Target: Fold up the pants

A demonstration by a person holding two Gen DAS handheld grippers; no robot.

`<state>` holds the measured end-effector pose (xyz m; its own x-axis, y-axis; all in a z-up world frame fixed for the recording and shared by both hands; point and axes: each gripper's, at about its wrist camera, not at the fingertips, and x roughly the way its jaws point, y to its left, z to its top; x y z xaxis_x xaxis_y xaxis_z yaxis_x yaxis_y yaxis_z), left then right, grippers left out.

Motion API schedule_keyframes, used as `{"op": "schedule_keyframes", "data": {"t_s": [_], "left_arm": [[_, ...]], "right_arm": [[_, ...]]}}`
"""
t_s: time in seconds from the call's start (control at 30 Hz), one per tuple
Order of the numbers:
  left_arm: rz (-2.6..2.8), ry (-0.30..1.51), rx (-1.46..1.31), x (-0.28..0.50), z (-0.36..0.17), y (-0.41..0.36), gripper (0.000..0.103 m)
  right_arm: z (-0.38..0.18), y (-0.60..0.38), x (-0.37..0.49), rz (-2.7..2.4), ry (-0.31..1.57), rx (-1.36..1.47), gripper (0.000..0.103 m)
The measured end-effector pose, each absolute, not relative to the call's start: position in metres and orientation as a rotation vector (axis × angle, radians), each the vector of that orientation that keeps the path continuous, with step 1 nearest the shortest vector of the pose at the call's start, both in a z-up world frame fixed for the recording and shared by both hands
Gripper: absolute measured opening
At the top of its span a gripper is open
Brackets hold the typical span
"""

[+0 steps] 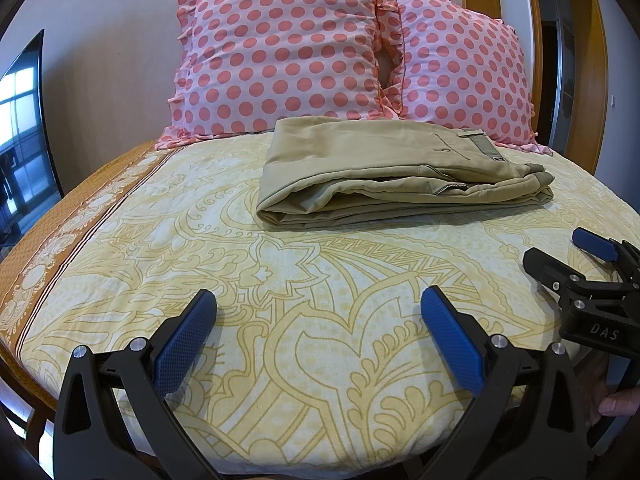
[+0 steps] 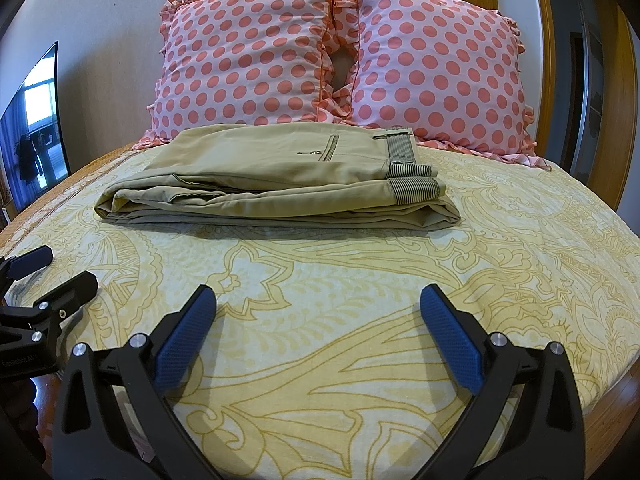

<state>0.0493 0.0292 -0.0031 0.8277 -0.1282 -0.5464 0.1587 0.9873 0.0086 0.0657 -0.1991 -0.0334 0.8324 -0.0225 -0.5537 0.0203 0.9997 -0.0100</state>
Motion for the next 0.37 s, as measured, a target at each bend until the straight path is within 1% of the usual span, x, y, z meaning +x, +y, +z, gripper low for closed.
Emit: {"op": "schedule_keyframes", "data": {"t_s": [0.37], "left_arm": [[-0.151, 0.578, 0.054, 0.0489, -0.0031, 0.028, 0.102]], "right_arm": [[-0.0337, -0.1989, 0.0658, -0.024, 0.586, -0.004, 0.101]]}}
